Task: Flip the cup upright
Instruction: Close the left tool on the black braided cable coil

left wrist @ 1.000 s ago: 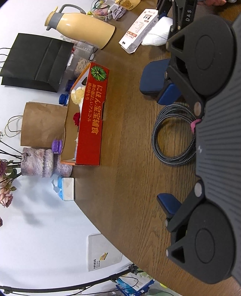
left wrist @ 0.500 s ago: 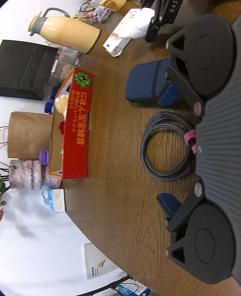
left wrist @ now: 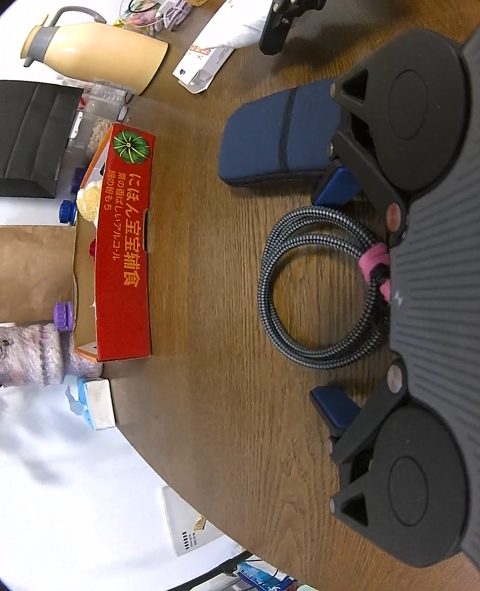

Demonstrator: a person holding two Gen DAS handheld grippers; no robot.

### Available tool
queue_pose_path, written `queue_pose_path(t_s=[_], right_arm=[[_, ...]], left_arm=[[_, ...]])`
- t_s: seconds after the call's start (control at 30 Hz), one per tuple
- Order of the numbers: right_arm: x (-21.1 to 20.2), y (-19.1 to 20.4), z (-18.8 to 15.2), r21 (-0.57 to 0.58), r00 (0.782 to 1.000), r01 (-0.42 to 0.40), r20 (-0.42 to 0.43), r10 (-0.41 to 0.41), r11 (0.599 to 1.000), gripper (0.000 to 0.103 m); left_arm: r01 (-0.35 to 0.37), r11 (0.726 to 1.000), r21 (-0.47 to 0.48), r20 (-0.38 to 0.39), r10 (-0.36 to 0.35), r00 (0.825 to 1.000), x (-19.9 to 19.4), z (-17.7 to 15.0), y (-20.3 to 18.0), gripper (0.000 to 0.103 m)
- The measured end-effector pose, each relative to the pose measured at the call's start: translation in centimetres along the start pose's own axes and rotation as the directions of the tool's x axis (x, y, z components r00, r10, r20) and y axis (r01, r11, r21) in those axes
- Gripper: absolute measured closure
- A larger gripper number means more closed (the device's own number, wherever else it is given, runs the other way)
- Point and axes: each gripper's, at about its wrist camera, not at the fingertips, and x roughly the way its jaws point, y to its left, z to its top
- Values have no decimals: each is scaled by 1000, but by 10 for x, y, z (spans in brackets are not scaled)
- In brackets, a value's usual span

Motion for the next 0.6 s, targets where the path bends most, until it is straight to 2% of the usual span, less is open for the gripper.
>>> queue_pose_path(t_s=[0.4, 0.5, 0.53, 0.6], right_arm=[[0, 0, 0, 1, 1000, 0, -1, 0, 1000, 48], [0, 0, 0, 1, 1000, 0, -2, 0, 1000, 48], [1, 0, -1, 2, 1000, -1, -3, 1, 1000, 47], [1, 0, -1, 3, 1000, -2, -5, 2, 1000, 47]], left_arm=[[-7, 1000, -2, 41, 7, 999, 2, -3, -2, 0], [-1, 1000, 4, 55, 1, 998, -2, -5, -4, 7], [1, 1000, 6, 62, -2, 998, -4, -6, -5, 12], [-6, 1000, 9, 72, 5, 997, -5, -7, -7, 13]])
